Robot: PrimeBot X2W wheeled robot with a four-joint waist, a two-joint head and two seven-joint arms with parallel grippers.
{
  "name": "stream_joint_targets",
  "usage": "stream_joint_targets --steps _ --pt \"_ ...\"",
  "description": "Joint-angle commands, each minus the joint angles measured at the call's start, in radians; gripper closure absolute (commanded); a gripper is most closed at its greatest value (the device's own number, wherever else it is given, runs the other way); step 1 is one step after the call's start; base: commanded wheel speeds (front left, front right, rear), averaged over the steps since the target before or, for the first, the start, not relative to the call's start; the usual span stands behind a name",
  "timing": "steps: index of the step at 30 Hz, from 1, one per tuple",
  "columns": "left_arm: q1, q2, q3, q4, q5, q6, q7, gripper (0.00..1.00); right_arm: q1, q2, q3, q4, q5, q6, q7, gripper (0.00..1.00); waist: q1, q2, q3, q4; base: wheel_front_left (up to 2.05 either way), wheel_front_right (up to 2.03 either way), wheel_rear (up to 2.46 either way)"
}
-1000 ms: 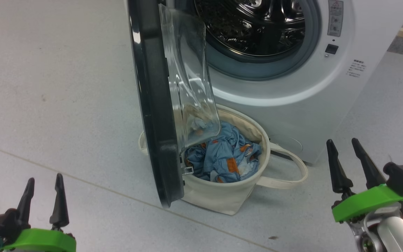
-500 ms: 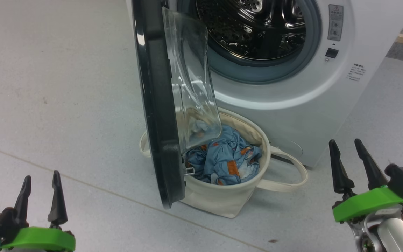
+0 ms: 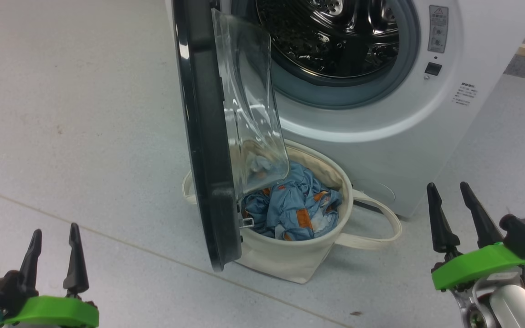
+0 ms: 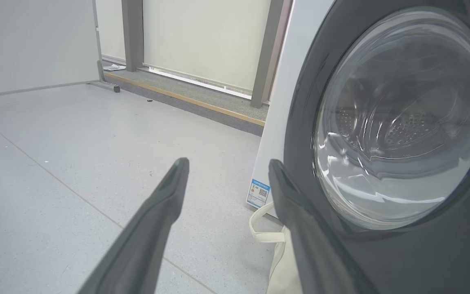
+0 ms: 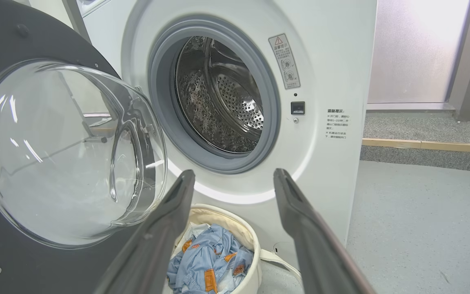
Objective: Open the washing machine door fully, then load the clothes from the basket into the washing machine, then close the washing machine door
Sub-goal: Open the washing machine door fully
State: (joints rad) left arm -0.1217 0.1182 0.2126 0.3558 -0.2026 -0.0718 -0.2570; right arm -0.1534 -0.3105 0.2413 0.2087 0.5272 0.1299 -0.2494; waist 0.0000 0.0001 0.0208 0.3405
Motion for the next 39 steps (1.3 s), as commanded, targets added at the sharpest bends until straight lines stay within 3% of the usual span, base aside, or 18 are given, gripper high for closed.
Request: stream_joint_targets --steps 1,10,11,12,13,22,33,39 --pt "-0.027 0.014 0.036 -0.027 0.013 -0.007 -0.005 0.0 -0.004 -0.008 0.009 -0.025 0.0 0.001 -0.012 0.0 0.0 -0.0001 0.002 0.0 0.0 0.0 0.0" --pt "-0.025 0.017 0.029 -0.021 0.016 -0.014 -0.005 0.0 0.008 0.009 0.013 -0.017 0.008 0.001 -0.012 0.0 0.0 -0.0001 -0.014 0.0 0.0 0.0 0.0" --pt "-0.026 0.018 0.027 -0.022 0.016 -0.015 -0.005 0.07 0.009 0.01 0.013 -0.016 0.008 0.001 -0.012 0.0 0.0 -0.0001 -0.016 0.0 0.0 0.0 0.0" --pt "-0.027 0.019 0.025 -0.024 0.018 -0.016 -0.005 0.84 0.01 0.01 0.012 -0.016 0.008 0.001 -0.012 0.0 0.0 -0.0001 -0.019 0.0 0.0 0.0 0.0" --pt "-0.027 0.02 0.023 -0.027 0.021 -0.016 -0.005 1.0 0.011 0.011 0.012 -0.014 0.008 0.001 -0.012 0.0 0.0 -0.0001 -0.022 0.0 0.0 0.0 0.0" --pt "-0.041 -0.003 -0.022 -0.091 0.01 -0.033 -0.005 1.0 0.025 0.02 0.012 -0.003 0.015 0.001 -0.012 0.0 0.0 -0.0001 -0.043 0.002 0.0 0.0 0.0" --pt "-0.108 -0.063 -0.26 -0.423 0.009 -0.009 0.011 1.0 0.024 0.031 0.019 -0.009 0.022 0.001 -0.012 0.0 0.0 -0.0001 -0.041 -0.027 0.0 0.0 0.0" --pt "-0.112 -0.067 -0.405 -0.477 0.003 0.018 0.073 1.0 0.015 0.035 0.02 -0.011 0.023 0.001 -0.012 0.0 0.0 -0.0001 -0.03 -0.061 0.0 0.0 0.0"
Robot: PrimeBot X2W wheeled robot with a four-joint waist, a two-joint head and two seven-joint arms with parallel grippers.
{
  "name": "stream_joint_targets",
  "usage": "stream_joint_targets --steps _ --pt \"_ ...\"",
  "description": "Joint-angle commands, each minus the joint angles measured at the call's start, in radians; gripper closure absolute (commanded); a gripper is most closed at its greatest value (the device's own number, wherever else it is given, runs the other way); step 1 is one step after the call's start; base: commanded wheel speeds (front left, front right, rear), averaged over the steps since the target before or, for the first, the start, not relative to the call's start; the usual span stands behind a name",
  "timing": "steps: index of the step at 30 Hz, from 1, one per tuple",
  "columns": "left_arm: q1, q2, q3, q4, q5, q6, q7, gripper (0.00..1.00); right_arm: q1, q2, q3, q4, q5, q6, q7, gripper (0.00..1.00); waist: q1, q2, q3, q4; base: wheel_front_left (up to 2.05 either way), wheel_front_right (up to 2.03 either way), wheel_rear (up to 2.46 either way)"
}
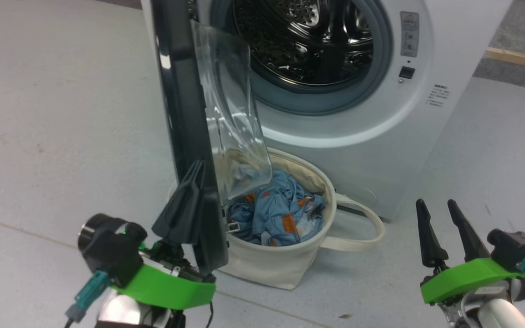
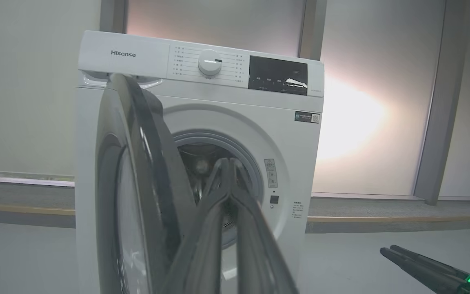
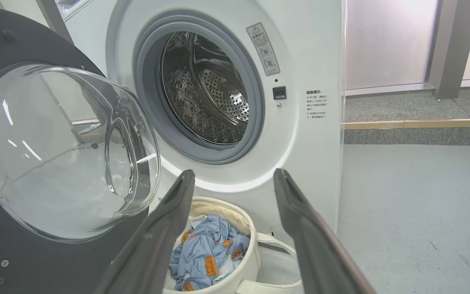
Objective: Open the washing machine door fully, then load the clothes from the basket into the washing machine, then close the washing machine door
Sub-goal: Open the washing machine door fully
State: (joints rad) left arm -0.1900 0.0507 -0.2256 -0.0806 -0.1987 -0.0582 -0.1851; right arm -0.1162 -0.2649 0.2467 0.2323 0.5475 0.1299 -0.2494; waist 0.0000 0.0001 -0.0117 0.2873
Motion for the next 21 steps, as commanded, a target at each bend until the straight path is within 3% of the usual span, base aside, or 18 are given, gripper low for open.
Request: stream_joint_targets --steps 1,12,21 --pt "-0.044 0.0 0.021 -0.036 -0.004 0.013 0.008 1.0 -0.024 -0.01 0.016 -0.035 0.003 0.001 -0.012 0.0 0.0 -0.0001 0.003 -0.014 0.0 0.0 0.0" --pt "-0.043 0.0 -0.097 0.085 -0.048 0.063 0.054 1.0 -0.032 -0.013 0.006 -0.036 0.005 0.001 -0.012 0.0 0.0 -0.0001 0.02 -0.047 0.0 0.0 0.0" --pt "-0.031 0.005 -0.088 0.186 -0.074 0.106 0.047 1.0 -0.037 -0.015 0.012 -0.037 0.008 0.001 -0.012 0.0 0.0 -0.0001 0.025 -0.021 0.0 0.0 0.0"
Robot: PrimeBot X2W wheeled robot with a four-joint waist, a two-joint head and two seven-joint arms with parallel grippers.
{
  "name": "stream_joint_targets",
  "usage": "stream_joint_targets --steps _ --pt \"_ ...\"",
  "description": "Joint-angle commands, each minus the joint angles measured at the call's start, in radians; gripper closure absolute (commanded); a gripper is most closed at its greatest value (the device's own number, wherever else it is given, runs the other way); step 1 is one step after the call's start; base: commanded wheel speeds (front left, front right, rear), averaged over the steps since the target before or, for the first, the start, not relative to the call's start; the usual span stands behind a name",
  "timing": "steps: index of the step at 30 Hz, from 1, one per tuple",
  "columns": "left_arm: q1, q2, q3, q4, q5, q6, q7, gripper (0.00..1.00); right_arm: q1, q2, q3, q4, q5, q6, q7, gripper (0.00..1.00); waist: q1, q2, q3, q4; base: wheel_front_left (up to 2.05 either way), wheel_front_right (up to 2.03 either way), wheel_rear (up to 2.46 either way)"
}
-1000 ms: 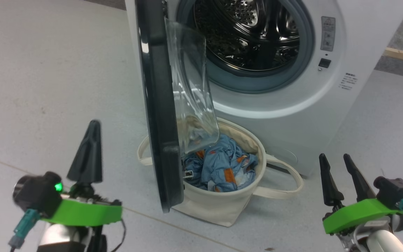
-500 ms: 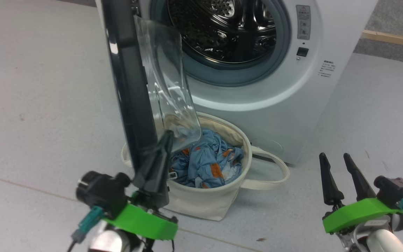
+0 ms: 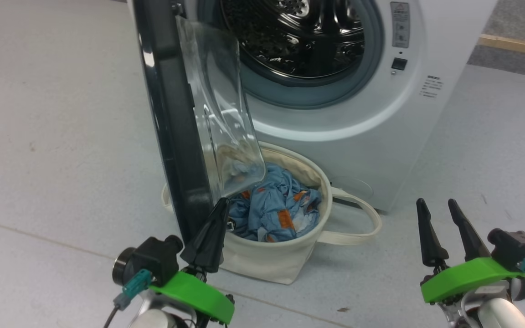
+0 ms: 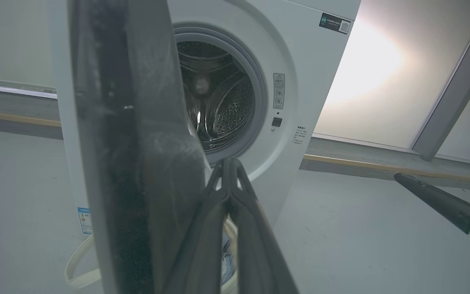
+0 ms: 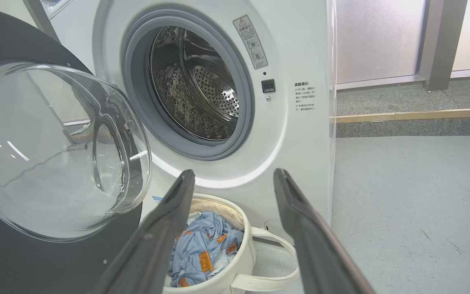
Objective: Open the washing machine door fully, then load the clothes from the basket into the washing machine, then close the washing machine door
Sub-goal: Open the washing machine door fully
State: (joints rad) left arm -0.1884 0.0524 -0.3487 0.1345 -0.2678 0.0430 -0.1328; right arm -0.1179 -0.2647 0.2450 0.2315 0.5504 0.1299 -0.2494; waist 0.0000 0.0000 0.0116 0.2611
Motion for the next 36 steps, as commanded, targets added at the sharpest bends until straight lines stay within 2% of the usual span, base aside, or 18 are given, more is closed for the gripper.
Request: stream_joint_targets --steps 1,18,28,36 --pt "-0.029 0.006 0.043 -0.025 -0.01 0.008 -0.005 1.0 -0.035 -0.017 0.013 -0.036 0.006 0.001 -0.012 0.0 0.0 0.0 0.004 0.011 0.0 0.0 0.0" --pt "0.006 0.057 0.129 -0.043 -0.054 0.055 -0.003 1.0 -0.041 -0.021 0.023 -0.033 0.011 0.001 -0.012 0.0 0.0 0.0 0.014 0.094 0.0 0.0 0.0" --pt "0.017 0.096 0.19 -0.031 -0.083 0.077 -0.008 1.0 -0.042 -0.019 0.023 -0.031 0.013 0.001 -0.012 0.0 0.0 0.0 0.016 0.108 0.0 0.0 0.0" --pt "0.009 0.154 0.273 0.018 -0.116 0.091 -0.026 1.0 -0.044 -0.017 0.024 -0.027 0.014 0.001 -0.012 0.0 0.0 0.0 0.013 0.101 0.0 0.0 0.0"
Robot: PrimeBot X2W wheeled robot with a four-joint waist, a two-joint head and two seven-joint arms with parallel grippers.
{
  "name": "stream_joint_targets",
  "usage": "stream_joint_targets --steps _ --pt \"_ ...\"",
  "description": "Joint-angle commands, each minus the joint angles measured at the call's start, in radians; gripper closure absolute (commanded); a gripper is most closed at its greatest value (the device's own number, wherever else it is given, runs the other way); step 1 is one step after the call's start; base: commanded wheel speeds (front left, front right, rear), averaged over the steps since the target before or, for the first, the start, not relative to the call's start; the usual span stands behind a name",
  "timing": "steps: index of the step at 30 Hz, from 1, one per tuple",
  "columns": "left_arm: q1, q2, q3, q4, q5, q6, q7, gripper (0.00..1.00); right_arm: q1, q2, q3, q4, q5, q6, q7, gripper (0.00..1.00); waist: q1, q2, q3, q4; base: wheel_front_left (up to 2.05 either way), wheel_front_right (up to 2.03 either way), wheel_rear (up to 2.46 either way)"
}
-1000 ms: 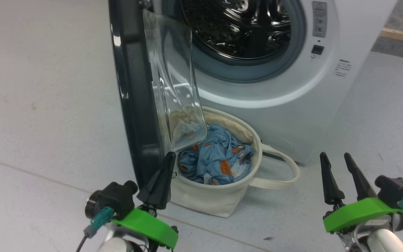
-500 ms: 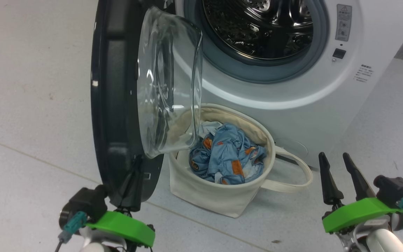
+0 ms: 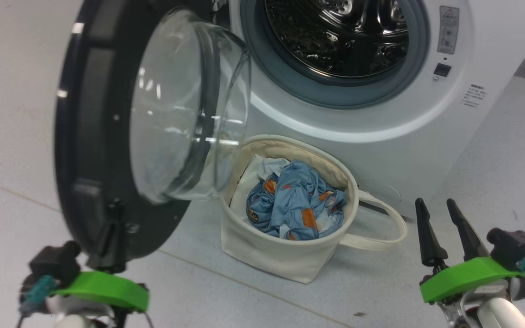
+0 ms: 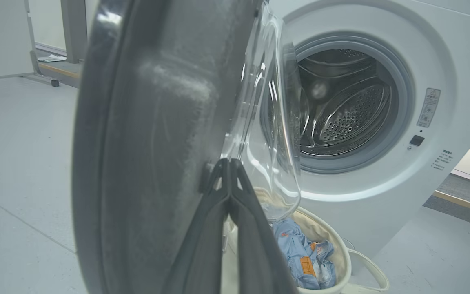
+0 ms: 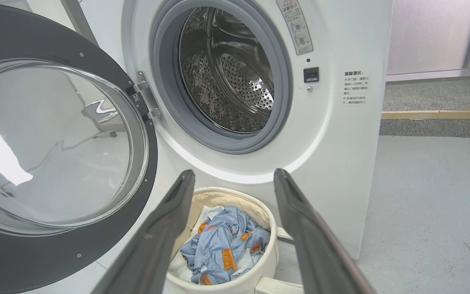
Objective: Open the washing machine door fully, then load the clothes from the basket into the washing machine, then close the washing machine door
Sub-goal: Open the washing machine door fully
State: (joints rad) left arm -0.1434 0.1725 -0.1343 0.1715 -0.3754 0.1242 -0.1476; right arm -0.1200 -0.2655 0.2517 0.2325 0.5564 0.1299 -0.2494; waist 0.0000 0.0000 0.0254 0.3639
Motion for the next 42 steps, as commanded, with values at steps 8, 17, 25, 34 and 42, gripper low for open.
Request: stream_joint_targets --steps 8,17,25,34,42 --pt "-0.064 0.108 0.156 0.066 -0.058 -0.01 -0.055 1.0 -0.046 -0.019 0.019 -0.023 0.01 0.001 -0.012 0.0 0.0 0.0 -0.001 -0.028 0.0 0.0 0.0" --pt "-0.126 0.189 0.222 0.179 -0.102 -0.062 -0.077 1.0 -0.059 -0.031 0.02 -0.024 0.011 0.001 -0.012 0.0 0.0 0.0 0.01 -0.061 0.0 0.0 0.0" --pt "-0.206 0.282 0.256 0.319 -0.107 -0.082 -0.077 1.0 -0.057 -0.04 0.034 -0.012 0.016 0.001 -0.012 0.0 0.0 0.0 -0.013 -0.08 0.0 0.0 0.0" --pt "-0.279 0.31 0.243 0.473 -0.107 -0.117 -0.089 1.0 -0.052 -0.041 0.05 -0.003 0.025 0.001 -0.012 0.0 0.0 0.0 -0.036 -0.084 0.0 0.0 0.0" --pt "-0.28 0.303 0.231 0.473 -0.093 -0.134 -0.106 1.0 -0.04 -0.035 0.046 0.003 0.031 0.001 -0.012 0.0 0.0 0.0 -0.044 -0.073 0.0 0.0 0.0"
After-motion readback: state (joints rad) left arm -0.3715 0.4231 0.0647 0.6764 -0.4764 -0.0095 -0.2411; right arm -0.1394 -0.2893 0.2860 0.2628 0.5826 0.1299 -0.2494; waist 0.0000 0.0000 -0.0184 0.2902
